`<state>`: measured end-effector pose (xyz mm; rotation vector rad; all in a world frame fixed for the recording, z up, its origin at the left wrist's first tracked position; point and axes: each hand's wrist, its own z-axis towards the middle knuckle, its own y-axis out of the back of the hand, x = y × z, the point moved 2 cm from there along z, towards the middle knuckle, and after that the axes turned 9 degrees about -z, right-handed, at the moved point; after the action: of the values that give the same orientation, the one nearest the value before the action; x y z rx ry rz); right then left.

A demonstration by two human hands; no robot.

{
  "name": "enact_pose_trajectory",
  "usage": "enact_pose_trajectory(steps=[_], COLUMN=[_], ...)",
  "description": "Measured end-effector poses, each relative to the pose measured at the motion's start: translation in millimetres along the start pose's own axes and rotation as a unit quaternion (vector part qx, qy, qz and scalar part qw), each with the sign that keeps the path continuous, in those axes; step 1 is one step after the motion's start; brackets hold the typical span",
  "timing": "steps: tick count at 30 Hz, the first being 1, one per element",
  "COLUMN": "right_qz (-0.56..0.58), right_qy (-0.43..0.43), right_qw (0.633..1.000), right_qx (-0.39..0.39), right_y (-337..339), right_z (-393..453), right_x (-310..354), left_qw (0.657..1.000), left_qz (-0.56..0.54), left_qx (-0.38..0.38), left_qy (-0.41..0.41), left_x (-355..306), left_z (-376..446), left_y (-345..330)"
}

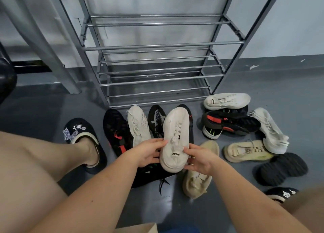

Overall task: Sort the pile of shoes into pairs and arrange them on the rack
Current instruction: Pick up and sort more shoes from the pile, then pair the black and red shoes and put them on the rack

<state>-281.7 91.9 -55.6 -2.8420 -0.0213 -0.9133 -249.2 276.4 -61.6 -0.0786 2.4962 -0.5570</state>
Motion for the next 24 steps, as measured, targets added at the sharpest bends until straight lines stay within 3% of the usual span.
enact_pose_trajectory(steps=[17, 24], right_qz=[-0.012, -0.012], right_qy=[0.029, 0.004], right_qw=[0.999, 0.999], right_qx=[0.034, -0.033], right_y=[-16, -14], right_z=[21, 21], right_x=[9, -1], left_qw=[1.000, 0.998], left_qz=[0.010, 0.040], left_qx=[0.011, -0.028], left_qy=[0.008, 0.047], left_x=[0, 13], left_z=[8, 21], left_y=[27, 18])
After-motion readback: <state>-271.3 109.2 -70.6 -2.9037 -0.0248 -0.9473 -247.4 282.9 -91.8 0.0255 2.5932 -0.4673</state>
